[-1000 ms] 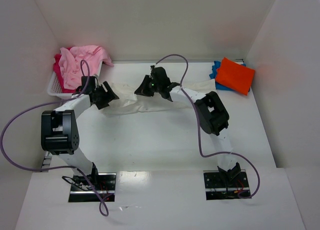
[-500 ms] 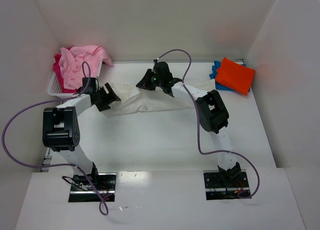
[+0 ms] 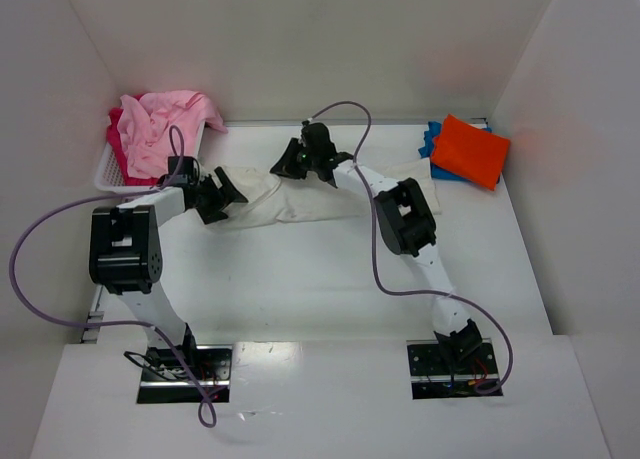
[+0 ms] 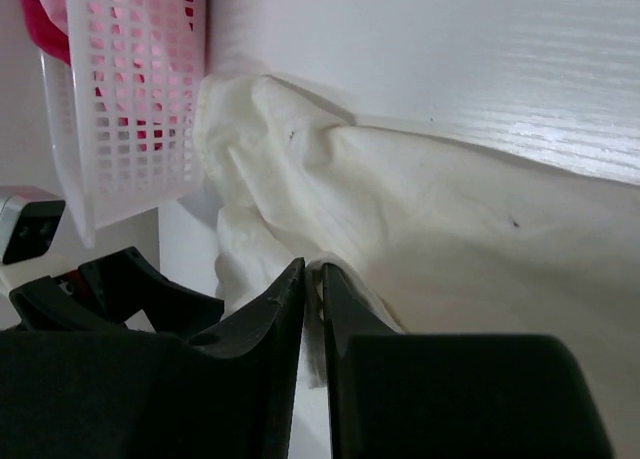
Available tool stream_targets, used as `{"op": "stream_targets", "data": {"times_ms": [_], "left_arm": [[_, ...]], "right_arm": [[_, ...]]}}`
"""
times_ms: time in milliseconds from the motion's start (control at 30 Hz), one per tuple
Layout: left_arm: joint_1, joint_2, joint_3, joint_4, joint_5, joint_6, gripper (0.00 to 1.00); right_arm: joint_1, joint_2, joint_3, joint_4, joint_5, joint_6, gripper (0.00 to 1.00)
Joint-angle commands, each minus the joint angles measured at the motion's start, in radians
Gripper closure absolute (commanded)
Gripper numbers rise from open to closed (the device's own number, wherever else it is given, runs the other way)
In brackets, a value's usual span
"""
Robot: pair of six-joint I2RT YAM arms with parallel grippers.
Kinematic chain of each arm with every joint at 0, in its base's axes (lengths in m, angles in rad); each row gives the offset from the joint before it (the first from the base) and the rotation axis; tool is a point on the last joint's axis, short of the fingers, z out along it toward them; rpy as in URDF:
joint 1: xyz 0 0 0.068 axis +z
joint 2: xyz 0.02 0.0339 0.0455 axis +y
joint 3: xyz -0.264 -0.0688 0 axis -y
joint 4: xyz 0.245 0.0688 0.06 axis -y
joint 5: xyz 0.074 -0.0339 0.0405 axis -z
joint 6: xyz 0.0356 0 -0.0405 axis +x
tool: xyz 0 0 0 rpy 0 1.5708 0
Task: Fold and stack the t-shirts
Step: Fold the other side of the tshirt into a rectangle
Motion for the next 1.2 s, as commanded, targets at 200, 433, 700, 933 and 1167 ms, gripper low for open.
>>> {"op": "stream_targets", "data": {"times_ms": [200, 433, 700, 933, 1167], "left_arm": [[0.024, 0.027, 0.029, 0.069, 0.02, -0.052, 0.11], [0.024, -0.026, 0.006, 0.069, -0.071, -0.066, 0.08], [0.033, -0.045, 0.021, 0.069, -0.071, -0.033, 0.08], [0.033, -0.083, 0.013, 0.069, -0.071, -0.027, 0.08], [0.033, -0.187, -0.043, 0.078, -0.051, -0.009, 0.11]], "right_arm": [[-0.046, 0.061, 0.173, -0.053, -0.019, -0.008, 0.67], [-0.063, 0.006, 0.212, -0.132, -0.003, -0.081, 0.47], [-0.059, -0.205, -0.026, -0.084, -0.035, -0.137, 0.47], [0.039, -0.392, -0.338, -0.017, 0.024, -0.232, 0.89], [0.13, -0.282, -0.261, -0.103, 0.07, -0.293, 0.91]]}}
